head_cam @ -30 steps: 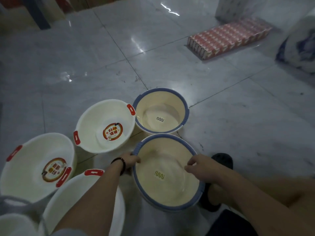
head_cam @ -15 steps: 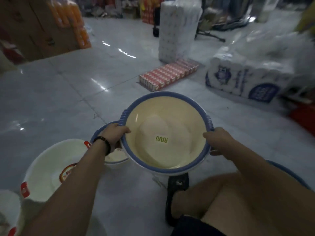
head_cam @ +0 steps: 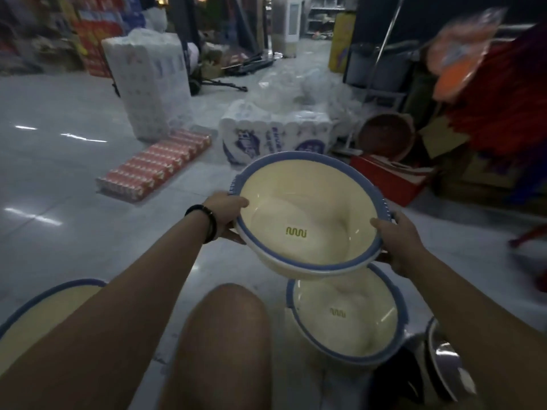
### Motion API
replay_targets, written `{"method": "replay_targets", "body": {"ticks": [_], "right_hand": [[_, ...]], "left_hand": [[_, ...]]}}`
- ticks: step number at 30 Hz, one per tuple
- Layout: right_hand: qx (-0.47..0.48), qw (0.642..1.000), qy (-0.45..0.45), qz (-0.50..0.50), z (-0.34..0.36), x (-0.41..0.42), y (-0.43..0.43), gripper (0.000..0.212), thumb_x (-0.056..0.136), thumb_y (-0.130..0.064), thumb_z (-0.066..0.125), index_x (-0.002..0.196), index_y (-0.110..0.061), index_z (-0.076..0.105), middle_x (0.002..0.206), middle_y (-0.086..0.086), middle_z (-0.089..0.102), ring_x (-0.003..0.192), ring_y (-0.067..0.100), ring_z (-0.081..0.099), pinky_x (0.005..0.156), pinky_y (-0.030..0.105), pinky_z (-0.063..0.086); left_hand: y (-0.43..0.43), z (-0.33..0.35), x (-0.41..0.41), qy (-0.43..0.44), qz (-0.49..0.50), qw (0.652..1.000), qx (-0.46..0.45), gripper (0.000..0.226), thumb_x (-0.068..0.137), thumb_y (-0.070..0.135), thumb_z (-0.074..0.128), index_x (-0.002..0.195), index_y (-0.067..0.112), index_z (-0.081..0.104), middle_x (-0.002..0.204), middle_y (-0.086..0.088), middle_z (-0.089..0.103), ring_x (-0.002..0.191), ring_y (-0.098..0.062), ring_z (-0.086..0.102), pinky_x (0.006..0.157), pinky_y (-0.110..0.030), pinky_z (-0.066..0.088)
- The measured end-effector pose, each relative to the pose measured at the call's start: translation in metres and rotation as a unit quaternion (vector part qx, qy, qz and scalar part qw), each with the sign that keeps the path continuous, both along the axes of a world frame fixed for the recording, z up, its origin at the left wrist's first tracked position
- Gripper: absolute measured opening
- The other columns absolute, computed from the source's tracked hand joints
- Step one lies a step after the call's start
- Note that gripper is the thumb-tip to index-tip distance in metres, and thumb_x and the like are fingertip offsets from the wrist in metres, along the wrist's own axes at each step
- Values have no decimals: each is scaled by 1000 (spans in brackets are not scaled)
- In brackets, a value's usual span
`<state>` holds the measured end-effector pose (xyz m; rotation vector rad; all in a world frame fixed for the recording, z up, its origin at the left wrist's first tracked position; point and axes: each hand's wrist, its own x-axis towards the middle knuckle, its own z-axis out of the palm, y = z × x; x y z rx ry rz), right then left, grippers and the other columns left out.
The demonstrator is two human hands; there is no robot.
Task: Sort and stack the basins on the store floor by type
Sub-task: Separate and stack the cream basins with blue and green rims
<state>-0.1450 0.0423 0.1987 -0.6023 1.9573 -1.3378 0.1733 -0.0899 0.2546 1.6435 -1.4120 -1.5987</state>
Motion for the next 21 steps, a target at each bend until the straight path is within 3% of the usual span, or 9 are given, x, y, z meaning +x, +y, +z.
{"method": "replay_targets", "body": {"ticks": [2, 5, 10, 16, 18, 21], "right_hand": [[16, 1000, 3, -24, -18, -33, 17, 21, 105, -19, 62, 126, -21, 58, 118, 15, 66, 102, 42, 68, 72, 52, 62], [42, 997, 6, -57, -53, -66, 41, 25, 105, -22, 62, 129, -21, 57, 119, 15, 66, 102, 41, 68, 79, 59, 64], [89, 993, 15, -78, -114, -91, 64, 19, 103, -24, 62, 120, -28, 56, 113, 11, 65, 103, 38, 66, 91, 61, 60], [171, 981, 73, -49, -180, -112, 78, 13, 99, -25, 65, 112, -25, 63, 113, 11, 71, 105, 35, 67, 100, 52, 55], [211, 972, 98, -32, -195, -113, 78, 10, 98, -23, 63, 107, -21, 66, 110, 13, 72, 103, 38, 68, 98, 49, 56], [258, 960, 112, -17, -215, -109, 79, 22, 100, -19, 58, 116, -9, 68, 114, 17, 72, 107, 40, 67, 90, 41, 53]], "left_hand": [[0, -9, -35, -37, -48, 997, 48, 22, 104, 17, 59, 122, 5, 60, 115, -21, 69, 97, -40, 71, 71, -66, 61], [1, -39, -77, -105, -117, 983, 91, 22, 100, 6, 60, 122, 0, 60, 115, -23, 68, 96, -42, 72, 66, -68, 60], [16, -125, -114, -162, -131, 971, 120, 22, 97, 4, 67, 117, 0, 59, 108, -23, 69, 90, -42, 74, 71, -64, 62], [32, -204, -130, -244, -136, 956, 87, 25, 90, 9, 76, 109, 5, 61, 100, -17, 71, 86, -34, 74, 73, -50, 66], [35, -221, -131, -292, -165, 941, 49, 27, 90, 16, 76, 109, 9, 58, 104, -11, 66, 93, -31, 68, 77, -45, 65], [37, -243, -132, -329, -180, 926, 31, 29, 90, 19, 75, 111, 16, 55, 106, -9, 65, 93, -30, 67, 80, -46, 64]]}}
